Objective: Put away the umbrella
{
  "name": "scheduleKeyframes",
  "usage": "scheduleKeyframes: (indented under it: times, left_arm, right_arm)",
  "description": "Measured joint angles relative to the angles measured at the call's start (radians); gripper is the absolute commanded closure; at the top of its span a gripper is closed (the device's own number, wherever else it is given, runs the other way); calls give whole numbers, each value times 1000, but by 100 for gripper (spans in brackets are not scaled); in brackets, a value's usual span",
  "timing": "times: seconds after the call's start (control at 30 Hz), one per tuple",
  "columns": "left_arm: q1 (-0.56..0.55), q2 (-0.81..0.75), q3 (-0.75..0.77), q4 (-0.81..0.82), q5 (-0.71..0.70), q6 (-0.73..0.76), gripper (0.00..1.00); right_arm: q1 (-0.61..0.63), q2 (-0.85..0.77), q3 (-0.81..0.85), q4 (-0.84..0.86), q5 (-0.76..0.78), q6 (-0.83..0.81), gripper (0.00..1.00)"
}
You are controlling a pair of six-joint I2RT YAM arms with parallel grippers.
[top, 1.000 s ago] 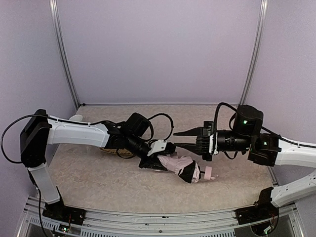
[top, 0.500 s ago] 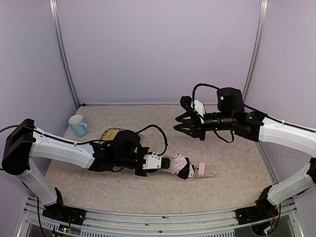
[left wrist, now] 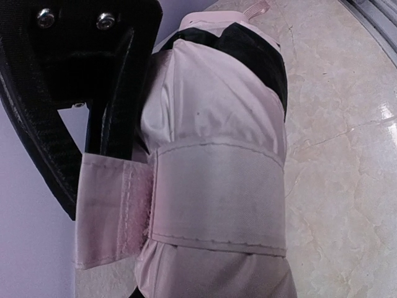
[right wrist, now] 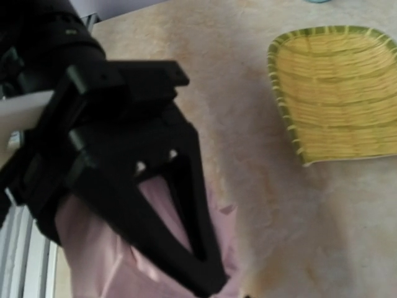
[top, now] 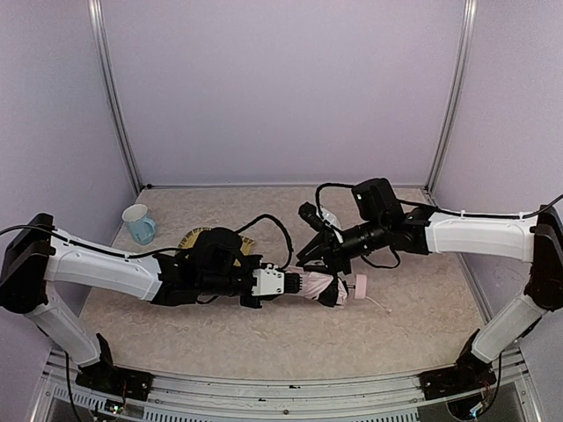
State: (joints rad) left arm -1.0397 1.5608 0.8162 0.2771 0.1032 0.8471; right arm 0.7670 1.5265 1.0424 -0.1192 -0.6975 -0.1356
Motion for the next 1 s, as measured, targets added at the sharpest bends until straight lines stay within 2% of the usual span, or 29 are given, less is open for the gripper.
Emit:
scheduleKeyframes:
  times: [0.2, 0.4, 0.67, 1.0]
  left_arm:
    - [0, 0, 0, -4, -6, 8, 100]
    - [-6, -1, -5, -45, 3, 19, 100]
    - [14, -37, -12, -50, 26, -5, 100]
    - [32, -75, -28, -61, 63, -35, 100]
  right_arm:
    - [8, 23, 0, -19, -8, -19, 71]
    - [60, 10, -20, -41, 42, -117, 70]
    - [88, -171, -132, -61, 94, -222, 72]
    - [41, -250, -106, -109, 130, -223, 54]
